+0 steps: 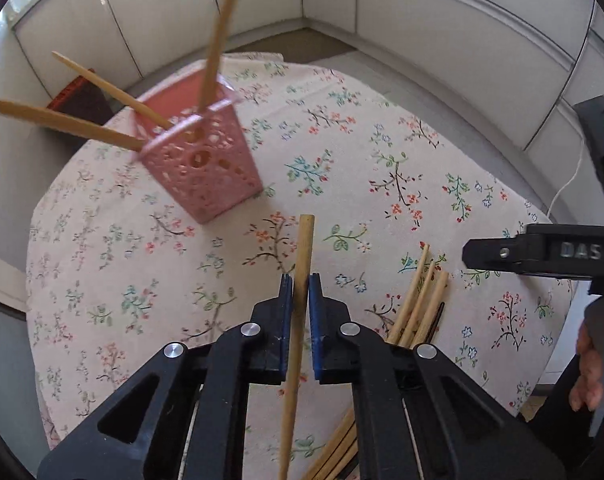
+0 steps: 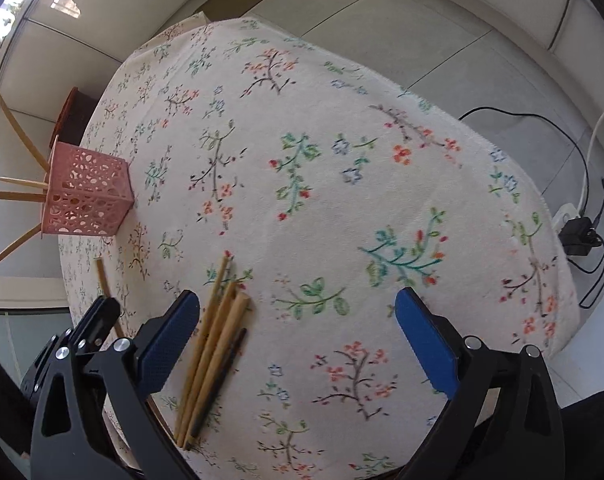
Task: Organize utensils
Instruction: 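Lift the wooden chopstick upright with the left tool toward the pink basket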
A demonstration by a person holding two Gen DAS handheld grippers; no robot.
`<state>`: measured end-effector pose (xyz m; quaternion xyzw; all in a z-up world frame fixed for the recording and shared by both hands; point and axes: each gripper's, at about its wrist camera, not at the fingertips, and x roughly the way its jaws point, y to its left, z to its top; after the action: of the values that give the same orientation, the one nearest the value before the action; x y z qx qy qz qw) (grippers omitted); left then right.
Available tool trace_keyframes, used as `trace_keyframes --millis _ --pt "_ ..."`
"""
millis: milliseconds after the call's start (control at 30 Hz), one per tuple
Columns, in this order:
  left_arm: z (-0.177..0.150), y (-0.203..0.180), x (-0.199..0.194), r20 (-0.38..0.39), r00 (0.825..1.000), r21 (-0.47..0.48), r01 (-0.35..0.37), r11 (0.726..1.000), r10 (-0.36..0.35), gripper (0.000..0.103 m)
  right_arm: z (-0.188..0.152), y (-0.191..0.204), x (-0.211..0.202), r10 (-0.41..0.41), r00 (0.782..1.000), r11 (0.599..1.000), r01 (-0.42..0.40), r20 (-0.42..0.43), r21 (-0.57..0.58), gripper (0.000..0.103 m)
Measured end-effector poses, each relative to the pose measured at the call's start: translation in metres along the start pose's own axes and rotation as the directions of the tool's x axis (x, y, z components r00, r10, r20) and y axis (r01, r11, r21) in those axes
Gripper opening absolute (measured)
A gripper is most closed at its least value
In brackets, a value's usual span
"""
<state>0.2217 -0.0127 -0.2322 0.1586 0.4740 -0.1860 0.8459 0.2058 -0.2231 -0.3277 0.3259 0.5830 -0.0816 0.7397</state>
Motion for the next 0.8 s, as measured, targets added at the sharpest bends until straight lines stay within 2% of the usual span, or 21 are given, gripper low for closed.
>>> trace_keyframes --millis 133,200,300,367,533,567,600,633,667,700,800 --pt "-0.017 0.024 -0.038 0.073 0.997 -0.063 0.016 0.998 -0.011 0.007 -0.011 0.015 0.005 -0.062 0.997 0.998 0.061 0.039 0.012 0.082" --pt "-0.023 0.033 -0.050 0.097 0.995 -0.095 0.033 0.995 -0.024 0.007 -0.012 0.021 0.007 -0.094 0.995 0.996 0.094 0.043 0.010 0.063" --pt "-0.027 0.039 -0.058 0.125 0.991 -0.117 0.062 0.991 -0.048 0.007 -0.015 0.030 0.010 -0.130 0.991 0.992 0.130 0.037 -0.001 0.047" --pt "-0.027 0.044 -0.063 0.145 0.988 -0.123 0.076 0.989 -0.058 0.007 -0.017 0.034 0.011 -0.150 0.988 0.989 0.150 0.037 -0.011 0.044" --pt "-0.027 0.052 -0.073 0.175 0.981 -0.145 0.114 0.983 -0.088 0.007 -0.020 0.051 0.018 -0.218 0.973 0.975 0.220 0.072 -0.025 0.044" --pt "-0.028 0.054 -0.074 0.179 0.980 -0.150 0.119 0.981 -0.092 0.007 -0.022 0.056 0.020 -0.236 0.968 0.970 0.240 0.083 -0.038 0.041" --pt "-0.029 0.057 -0.075 0.182 0.979 -0.155 0.123 0.980 -0.094 0.007 -0.024 0.060 0.023 -0.235 0.968 0.969 0.240 0.087 -0.053 0.023" --pt "-0.030 0.059 -0.075 0.184 0.978 -0.161 0.125 0.979 -0.095 0.007 -0.026 0.063 0.024 -0.246 0.965 0.966 0.252 0.096 -0.055 0.018" --pt "-0.031 0.062 -0.076 0.188 0.978 -0.169 0.127 0.977 -0.094 0.007 -0.028 0.064 0.025 -0.256 0.960 0.963 0.263 0.110 -0.058 0.018" --pt "-0.031 0.065 -0.077 0.193 0.977 -0.177 0.128 0.976 -0.093 0.007 -0.029 0.065 0.025 -0.252 0.959 0.963 0.261 0.125 -0.060 0.017" --pt "-0.033 0.073 -0.080 0.205 0.975 -0.201 0.128 0.971 -0.086 0.007 -0.027 0.061 0.022 -0.146 0.979 0.987 0.153 0.145 -0.038 0.012"
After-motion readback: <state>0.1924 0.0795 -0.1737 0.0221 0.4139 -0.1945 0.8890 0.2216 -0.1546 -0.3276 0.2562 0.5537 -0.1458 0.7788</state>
